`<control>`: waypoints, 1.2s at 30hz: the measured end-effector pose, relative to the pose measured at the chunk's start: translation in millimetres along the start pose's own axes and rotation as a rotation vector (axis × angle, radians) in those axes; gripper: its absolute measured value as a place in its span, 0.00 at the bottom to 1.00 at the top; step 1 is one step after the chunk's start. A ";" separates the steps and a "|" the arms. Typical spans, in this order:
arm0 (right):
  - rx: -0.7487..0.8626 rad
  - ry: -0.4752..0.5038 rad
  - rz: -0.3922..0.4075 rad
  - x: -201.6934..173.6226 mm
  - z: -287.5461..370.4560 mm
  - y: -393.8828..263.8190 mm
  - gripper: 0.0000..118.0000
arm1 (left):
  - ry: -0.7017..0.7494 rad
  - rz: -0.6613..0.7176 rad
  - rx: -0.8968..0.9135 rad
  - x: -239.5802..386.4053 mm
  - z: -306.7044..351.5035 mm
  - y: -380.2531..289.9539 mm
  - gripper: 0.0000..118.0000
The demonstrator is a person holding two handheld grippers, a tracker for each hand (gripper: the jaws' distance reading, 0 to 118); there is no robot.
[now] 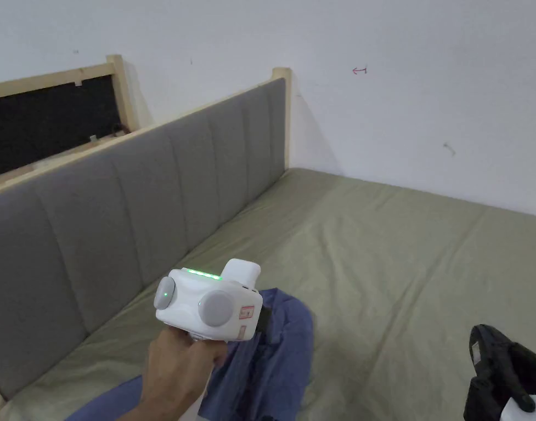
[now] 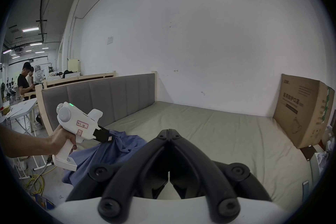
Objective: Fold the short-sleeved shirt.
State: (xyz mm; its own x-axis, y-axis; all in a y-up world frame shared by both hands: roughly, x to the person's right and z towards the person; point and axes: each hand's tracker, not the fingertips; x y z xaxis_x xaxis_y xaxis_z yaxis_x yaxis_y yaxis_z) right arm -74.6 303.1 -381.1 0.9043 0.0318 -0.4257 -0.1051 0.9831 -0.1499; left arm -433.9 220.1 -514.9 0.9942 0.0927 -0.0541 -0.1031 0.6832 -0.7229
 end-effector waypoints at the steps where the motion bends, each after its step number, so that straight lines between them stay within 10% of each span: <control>1: 0.001 -0.011 -0.001 6.4 3.7 0.0 0.00 | -0.027 -0.002 0.000 9.8 -2.7 2.3 0.02; 26: 0.028 -0.510 -0.068 210.0 146.7 -5.5 0.00 | -0.712 -0.643 -0.048 494.1 -24.3 -56.7 0.01; 36: 0.022 -0.579 -0.085 235.6 177.8 -9.2 0.00 | -0.787 -0.833 -0.112 558.2 -14.8 -115.9 0.01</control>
State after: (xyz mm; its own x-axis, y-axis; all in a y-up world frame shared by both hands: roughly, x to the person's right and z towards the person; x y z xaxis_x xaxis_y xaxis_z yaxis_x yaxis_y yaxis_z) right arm 213.1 333.6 -321.4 0.9886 0.0403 0.1452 -0.0197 0.9898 -0.1410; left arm 133.5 181.9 -471.5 0.4543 0.0955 0.8857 0.6196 0.6805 -0.3912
